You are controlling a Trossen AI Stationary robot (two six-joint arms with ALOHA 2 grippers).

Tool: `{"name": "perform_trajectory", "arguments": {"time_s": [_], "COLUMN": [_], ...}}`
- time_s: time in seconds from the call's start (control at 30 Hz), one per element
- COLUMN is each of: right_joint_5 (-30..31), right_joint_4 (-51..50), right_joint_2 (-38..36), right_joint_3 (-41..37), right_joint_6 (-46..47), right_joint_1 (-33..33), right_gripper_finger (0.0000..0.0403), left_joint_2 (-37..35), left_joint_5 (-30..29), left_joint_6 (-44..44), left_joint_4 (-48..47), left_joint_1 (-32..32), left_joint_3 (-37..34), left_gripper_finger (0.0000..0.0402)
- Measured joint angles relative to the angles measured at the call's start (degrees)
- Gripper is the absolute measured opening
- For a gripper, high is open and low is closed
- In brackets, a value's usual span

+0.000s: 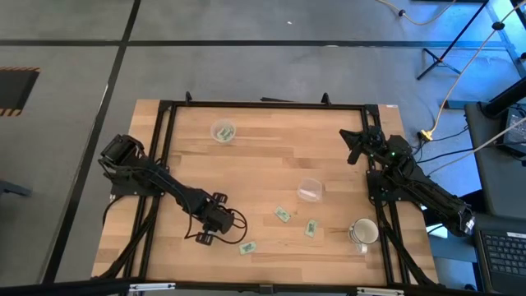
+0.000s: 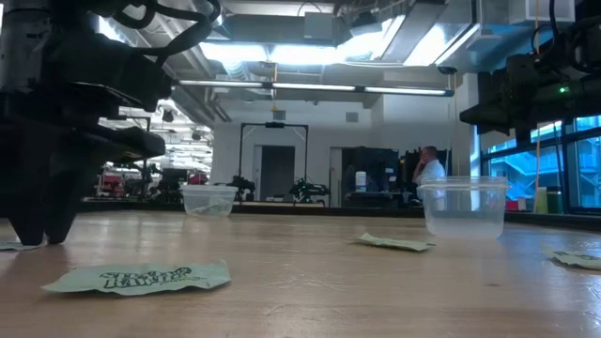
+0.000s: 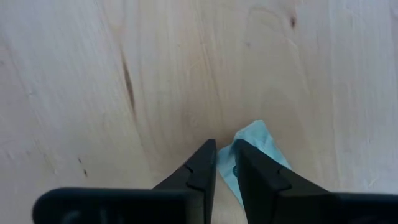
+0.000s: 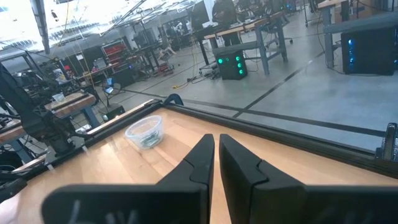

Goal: Pick and place Stevia / Truvia into bins
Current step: Put the stevia packet into the top transparent container

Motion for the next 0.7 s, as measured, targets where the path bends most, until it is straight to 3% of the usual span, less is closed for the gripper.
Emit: {"name": "perform_trajectory", "arguments": {"time_s": [0.4, 0.7], "right_joint_5": [0.0, 0.0], "right_joint_4": [0.0, 0.0], "right_joint_2": [0.0, 0.0], "right_joint_3": [0.0, 0.0], "right_joint_6": [0.0, 0.0], "right_joint_1": [0.0, 0.0], "right_gripper_finger": [0.0030, 0.0030], "left_joint_2": [0.0, -0.3], "left_joint_5": [0.1, 1.6], "left_joint_6": [0.0, -0.4], "left_joint_4": [0.0, -4.9], "left_joint_1": [-0.1, 0.1], "left_joint_3": [0.0, 2.9], "left_gripper_finger": [0.0003, 0.0001]}}
